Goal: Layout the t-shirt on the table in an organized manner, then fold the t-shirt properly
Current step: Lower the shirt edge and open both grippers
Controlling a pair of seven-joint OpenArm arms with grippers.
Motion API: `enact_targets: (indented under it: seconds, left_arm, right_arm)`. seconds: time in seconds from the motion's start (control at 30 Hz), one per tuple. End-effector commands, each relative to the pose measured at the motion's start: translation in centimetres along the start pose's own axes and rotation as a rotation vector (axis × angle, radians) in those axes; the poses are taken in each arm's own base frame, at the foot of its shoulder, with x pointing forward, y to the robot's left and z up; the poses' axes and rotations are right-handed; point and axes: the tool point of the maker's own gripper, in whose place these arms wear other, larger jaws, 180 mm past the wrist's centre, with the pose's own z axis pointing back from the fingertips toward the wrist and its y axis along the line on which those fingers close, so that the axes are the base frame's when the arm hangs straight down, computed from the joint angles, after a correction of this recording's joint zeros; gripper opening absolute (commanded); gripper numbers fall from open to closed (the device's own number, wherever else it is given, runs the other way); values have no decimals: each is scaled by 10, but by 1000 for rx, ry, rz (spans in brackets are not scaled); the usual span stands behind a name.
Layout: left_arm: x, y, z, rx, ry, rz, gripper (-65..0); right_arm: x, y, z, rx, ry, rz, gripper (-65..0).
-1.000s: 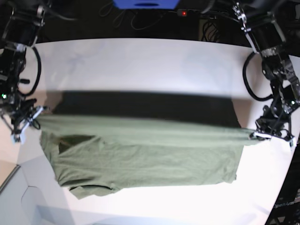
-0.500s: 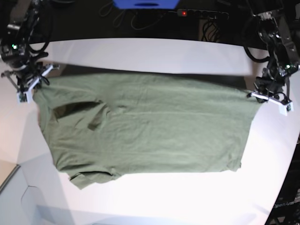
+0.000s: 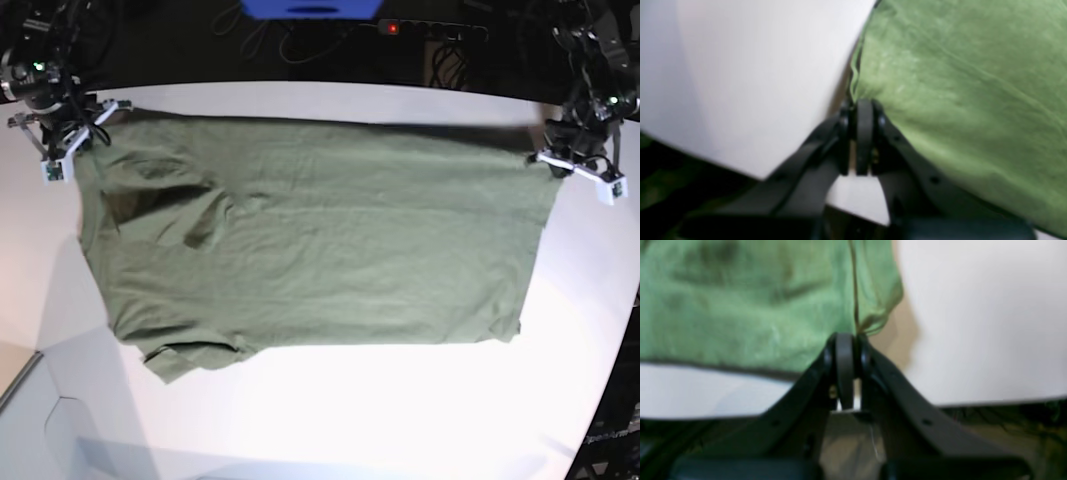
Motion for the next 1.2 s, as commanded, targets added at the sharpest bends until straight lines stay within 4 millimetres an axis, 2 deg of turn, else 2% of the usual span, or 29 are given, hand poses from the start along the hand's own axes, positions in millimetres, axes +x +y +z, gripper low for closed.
enact_targets:
  seconds: [0.0, 0.5, 0.57, 0.7, 0.77, 0.9, 1.17]
  left_arm:
    - [13, 7, 4, 16, -37, -12, -649]
    - [12, 8, 4, 20, -33, -15, -649]
    - [12, 8, 4, 21, -32, -15, -649]
    - [5, 11, 0, 24, -9, -3, -649]
    - [0, 13, -2, 28, 7, 3, -649]
    - [-9, 18, -7, 37, 37, 15, -649]
    - [-7, 17, -6, 34, 31, 14, -647]
  right_arm:
    - [2, -3, 4, -9, -16, 7, -650]
    - [-6, 1, 5, -2, -4, -4, -644]
    - [-11, 3, 5, 3, 5, 0, -585]
    - [-13, 4, 6, 5, 11, 2, -422]
    - [-13, 3, 6, 3, 11, 0, -369]
    - [-19, 2, 7, 1, 23, 1, -369]
    - [-19, 2, 7, 2, 24, 0, -370]
